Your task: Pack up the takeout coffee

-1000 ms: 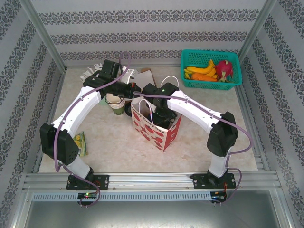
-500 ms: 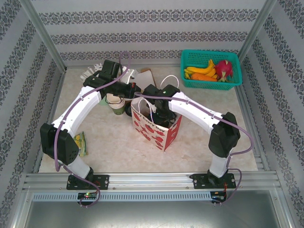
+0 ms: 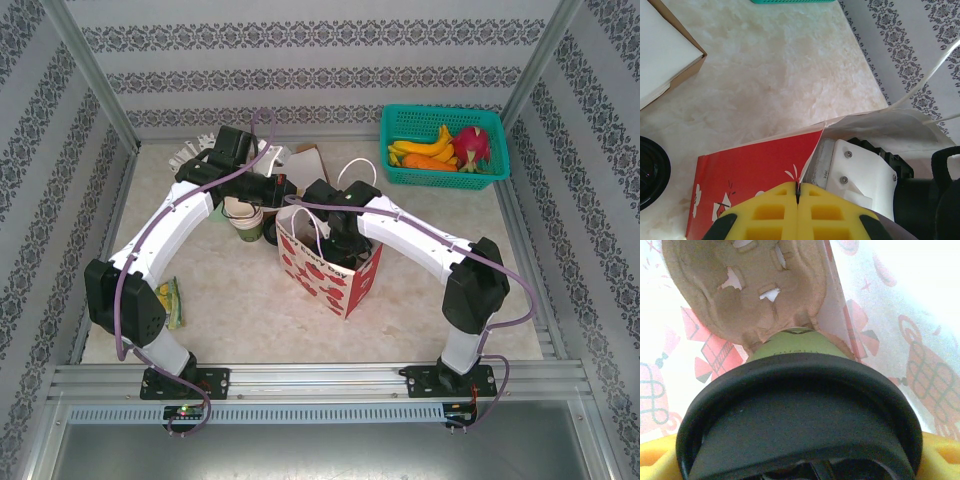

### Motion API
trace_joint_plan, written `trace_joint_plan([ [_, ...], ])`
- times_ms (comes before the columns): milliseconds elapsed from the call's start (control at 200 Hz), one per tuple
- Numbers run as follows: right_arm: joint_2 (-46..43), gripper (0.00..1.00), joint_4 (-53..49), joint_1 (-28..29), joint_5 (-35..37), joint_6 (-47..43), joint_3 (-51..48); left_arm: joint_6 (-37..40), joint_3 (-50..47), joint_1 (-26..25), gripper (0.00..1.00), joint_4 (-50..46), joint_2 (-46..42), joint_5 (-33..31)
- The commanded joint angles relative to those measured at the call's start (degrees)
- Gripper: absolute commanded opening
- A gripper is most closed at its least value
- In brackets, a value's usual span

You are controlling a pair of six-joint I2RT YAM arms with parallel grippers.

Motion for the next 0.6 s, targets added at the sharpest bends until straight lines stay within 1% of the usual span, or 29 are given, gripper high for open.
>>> trace_joint_plan([
  [0, 1.3, 0.62, 0.0, -0.6, 0.4, 0.7, -2.2, 1.1, 0.5, 0.3, 0.00, -0.2, 0.7, 0.9],
  [595, 2.3, 0.63, -0.4, -0.7, -0.1, 0.7, -2.7, 0.9, 0.5, 0.3, 0.00, -0.1, 0.6, 0.9],
])
